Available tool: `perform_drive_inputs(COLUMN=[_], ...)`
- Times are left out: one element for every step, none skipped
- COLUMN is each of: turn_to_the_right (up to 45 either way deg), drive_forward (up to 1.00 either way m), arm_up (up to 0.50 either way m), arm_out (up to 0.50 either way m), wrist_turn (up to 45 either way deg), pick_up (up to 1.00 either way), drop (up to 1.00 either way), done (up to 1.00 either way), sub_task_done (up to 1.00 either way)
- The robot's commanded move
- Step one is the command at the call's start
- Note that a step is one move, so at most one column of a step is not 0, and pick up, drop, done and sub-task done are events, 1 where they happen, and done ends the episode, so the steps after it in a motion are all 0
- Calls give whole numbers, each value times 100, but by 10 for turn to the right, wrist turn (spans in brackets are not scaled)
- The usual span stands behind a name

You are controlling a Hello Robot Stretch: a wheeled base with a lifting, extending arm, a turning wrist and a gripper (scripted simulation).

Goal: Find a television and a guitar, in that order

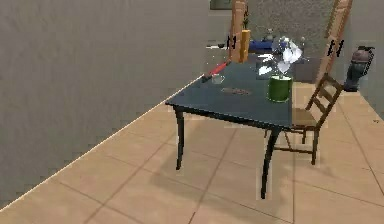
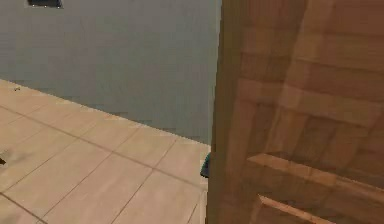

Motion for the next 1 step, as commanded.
perform_drive_inputs(turn_to_the_right=[-450], drive_forward=[0], arm_up=[0], arm_out=[0], wrist_turn=[0], pick_up=[0], drop=[0], done=[0], sub_task_done=[0])
